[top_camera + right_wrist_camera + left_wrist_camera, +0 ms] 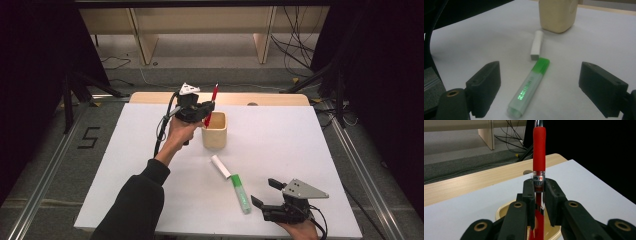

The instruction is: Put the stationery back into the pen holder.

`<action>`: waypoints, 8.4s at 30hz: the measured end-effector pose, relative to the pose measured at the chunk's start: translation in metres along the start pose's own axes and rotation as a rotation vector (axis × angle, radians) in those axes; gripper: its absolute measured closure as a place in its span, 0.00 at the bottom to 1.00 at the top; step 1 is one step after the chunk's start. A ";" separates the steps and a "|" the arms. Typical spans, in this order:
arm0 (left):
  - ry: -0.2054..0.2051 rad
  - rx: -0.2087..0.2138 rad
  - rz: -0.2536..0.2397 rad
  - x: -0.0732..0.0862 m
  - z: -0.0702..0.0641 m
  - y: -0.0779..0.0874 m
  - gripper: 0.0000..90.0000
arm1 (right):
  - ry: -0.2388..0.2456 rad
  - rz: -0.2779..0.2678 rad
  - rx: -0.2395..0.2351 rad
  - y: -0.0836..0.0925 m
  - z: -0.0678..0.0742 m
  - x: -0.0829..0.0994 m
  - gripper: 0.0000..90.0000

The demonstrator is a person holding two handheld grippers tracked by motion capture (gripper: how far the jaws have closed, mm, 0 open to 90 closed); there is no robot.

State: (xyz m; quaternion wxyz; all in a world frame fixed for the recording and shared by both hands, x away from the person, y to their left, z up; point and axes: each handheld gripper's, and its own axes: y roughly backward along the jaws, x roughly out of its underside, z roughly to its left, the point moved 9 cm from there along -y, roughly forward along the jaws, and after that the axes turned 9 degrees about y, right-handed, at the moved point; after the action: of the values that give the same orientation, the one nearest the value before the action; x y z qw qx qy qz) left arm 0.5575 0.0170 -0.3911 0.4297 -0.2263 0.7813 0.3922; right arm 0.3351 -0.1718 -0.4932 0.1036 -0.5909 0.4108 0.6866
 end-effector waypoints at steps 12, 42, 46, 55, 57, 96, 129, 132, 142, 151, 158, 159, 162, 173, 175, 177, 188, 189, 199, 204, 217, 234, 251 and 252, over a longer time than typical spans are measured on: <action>0.006 -0.025 -0.005 0.001 0.007 -0.015 0.88 | -0.001 -0.002 -0.001 0.000 0.000 0.000 0.21; -0.002 -0.053 0.001 0.013 0.008 -0.033 0.87 | 0.002 0.002 -0.002 0.000 0.002 0.000 0.21; 0.005 -0.052 -0.001 0.017 0.008 -0.035 0.87 | 0.002 0.001 -0.001 0.000 0.002 -0.001 0.21; 0.010 -0.060 0.005 0.024 0.012 -0.036 0.87 | 0.005 0.004 -0.004 -0.001 0.002 0.000 0.21; 0.008 -0.056 0.008 0.025 0.010 -0.035 0.87 | 0.005 0.003 -0.002 -0.001 0.002 0.000 0.21; -0.061 0.027 0.100 0.086 0.011 0.078 0.39 | 0.005 0.035 -0.004 -0.002 0.004 -0.005 0.21; -0.096 0.067 0.063 0.144 0.022 0.133 0.30 | 0.038 0.242 -0.054 -0.051 -0.006 -0.033 0.22; -0.097 0.069 0.063 0.149 0.022 0.137 0.30 | 0.031 0.262 -0.056 -0.057 -0.009 -0.038 0.22; -0.097 0.071 0.051 0.161 0.024 0.146 0.29 | 0.043 0.341 -0.072 -0.082 -0.007 -0.044 0.24; -0.126 0.056 0.052 0.167 0.025 0.151 0.29 | 0.063 0.420 -0.097 -0.109 -0.005 -0.049 0.27; -0.138 0.065 0.049 0.171 0.028 0.153 0.28 | 0.090 0.490 -0.116 -0.130 -0.004 -0.053 0.32; -0.132 0.058 0.052 0.172 0.030 0.153 0.28 | 0.091 0.500 -0.119 -0.132 -0.003 -0.053 0.33; -0.120 0.065 0.050 0.172 0.032 0.155 0.28 | 0.091 0.533 -0.124 -0.139 -0.002 -0.054 0.36; -0.116 0.083 0.081 0.179 0.030 0.160 0.28 | 0.076 0.627 -0.151 -0.165 -0.007 -0.049 0.45; -0.117 0.078 0.086 0.180 0.031 0.159 0.28 | 0.072 0.633 -0.152 -0.168 -0.007 -0.050 0.47; -0.114 0.078 0.087 0.181 0.031 0.159 0.28 | 0.071 0.644 -0.154 -0.171 -0.007 -0.050 0.49; -0.117 0.083 0.094 0.182 0.029 0.158 0.28 | 0.070 0.709 -0.131 -0.184 -0.011 -0.042 0.61; -0.117 0.083 0.093 0.182 0.029 0.158 0.28 | 0.069 0.715 -0.132 -0.184 -0.011 -0.041 0.61; -0.111 0.080 0.096 0.183 0.030 0.156 0.28 | 0.066 0.743 -0.118 -0.187 -0.012 -0.036 0.66; -0.115 0.078 0.098 0.184 0.031 0.156 0.28 | 0.064 0.759 -0.100 -0.189 -0.013 -0.034 0.70; -0.115 0.076 0.103 0.185 0.031 0.154 0.28 | 0.056 0.737 -0.070 -0.189 -0.014 -0.038 0.76; -0.105 0.063 0.074 0.184 0.035 0.153 0.28 | 0.022 0.501 -0.108 -0.176 -0.011 -0.065 0.76; -0.081 0.068 0.035 0.181 0.036 0.154 0.28 | -0.008 0.307 -0.096 -0.161 -0.011 -0.092 0.76; -0.083 0.068 0.037 0.181 0.036 0.154 0.28 | -0.010 0.299 -0.097 -0.160 -0.011 -0.094 0.76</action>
State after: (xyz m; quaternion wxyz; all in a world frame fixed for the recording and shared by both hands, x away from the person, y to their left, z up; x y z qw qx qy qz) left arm 0.3729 0.1344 -0.4923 0.4619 -0.1808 0.7796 0.3823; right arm 0.4697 -0.0442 -0.4796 -0.0265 -0.5239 0.4601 0.7163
